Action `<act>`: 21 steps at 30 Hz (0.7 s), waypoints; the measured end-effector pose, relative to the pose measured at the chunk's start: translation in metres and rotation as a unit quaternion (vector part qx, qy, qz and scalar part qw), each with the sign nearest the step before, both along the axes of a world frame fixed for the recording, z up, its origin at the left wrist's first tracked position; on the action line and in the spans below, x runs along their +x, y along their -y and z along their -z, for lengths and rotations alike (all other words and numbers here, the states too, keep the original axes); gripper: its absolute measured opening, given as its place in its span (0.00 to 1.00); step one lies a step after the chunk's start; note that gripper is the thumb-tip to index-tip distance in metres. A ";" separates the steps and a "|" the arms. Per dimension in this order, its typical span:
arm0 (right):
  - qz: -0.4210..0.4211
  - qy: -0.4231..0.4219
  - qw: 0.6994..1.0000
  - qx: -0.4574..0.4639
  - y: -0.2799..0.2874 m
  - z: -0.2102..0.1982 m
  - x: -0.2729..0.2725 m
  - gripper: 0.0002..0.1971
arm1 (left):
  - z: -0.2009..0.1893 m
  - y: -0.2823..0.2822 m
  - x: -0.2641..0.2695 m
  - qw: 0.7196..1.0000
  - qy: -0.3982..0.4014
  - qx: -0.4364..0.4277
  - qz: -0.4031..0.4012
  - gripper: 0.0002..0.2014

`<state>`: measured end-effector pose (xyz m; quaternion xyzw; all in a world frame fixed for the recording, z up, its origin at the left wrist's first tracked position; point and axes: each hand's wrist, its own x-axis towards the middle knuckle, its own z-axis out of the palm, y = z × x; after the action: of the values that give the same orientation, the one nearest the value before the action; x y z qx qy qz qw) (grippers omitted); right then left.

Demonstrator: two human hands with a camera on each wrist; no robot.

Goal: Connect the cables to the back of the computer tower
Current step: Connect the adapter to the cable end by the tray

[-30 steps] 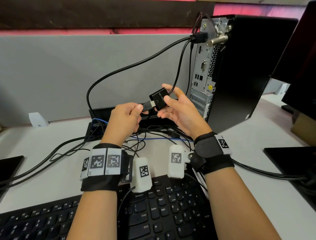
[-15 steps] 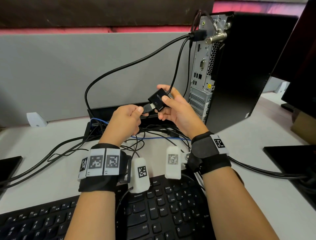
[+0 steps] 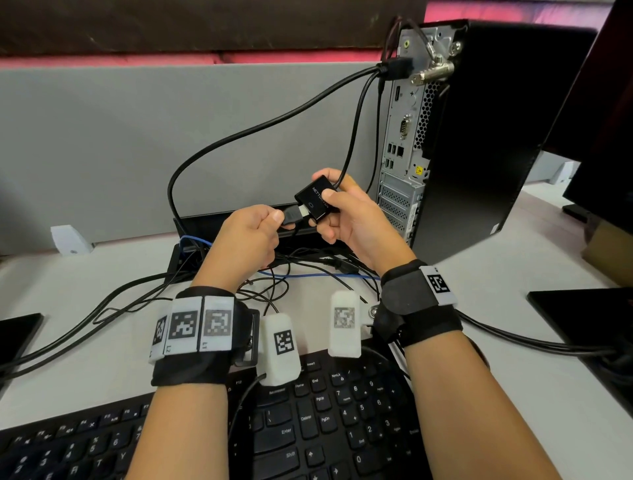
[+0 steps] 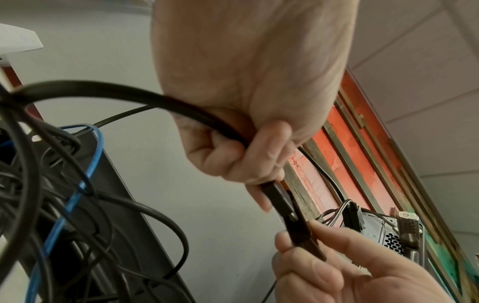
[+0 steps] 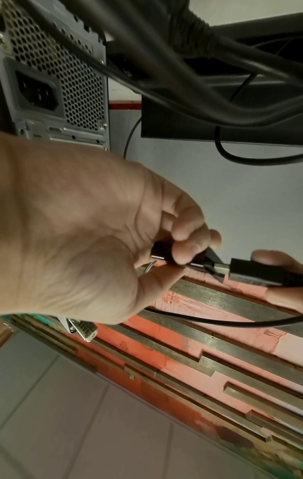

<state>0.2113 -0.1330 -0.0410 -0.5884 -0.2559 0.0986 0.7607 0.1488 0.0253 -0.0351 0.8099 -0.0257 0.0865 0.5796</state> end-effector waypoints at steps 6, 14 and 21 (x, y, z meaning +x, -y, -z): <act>0.032 -0.010 0.999 -0.026 -0.008 -0.001 0.002 0.13 | -0.001 0.002 -0.001 1.000 -0.005 -0.003 -0.006 0.13; 0.069 -0.033 0.997 -0.010 -0.018 -0.002 -0.002 0.13 | -0.002 0.000 -0.001 1.000 0.011 -0.009 -0.013 0.14; 0.090 -0.043 0.995 -0.021 -0.018 -0.005 -0.001 0.13 | 0.001 -0.001 0.003 0.998 0.038 0.041 -0.032 0.13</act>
<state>0.2100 -0.1152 -0.0365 -0.6197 -0.1674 0.0604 0.7644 0.1513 0.0258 -0.0359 0.8293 -0.0254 0.1342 0.5419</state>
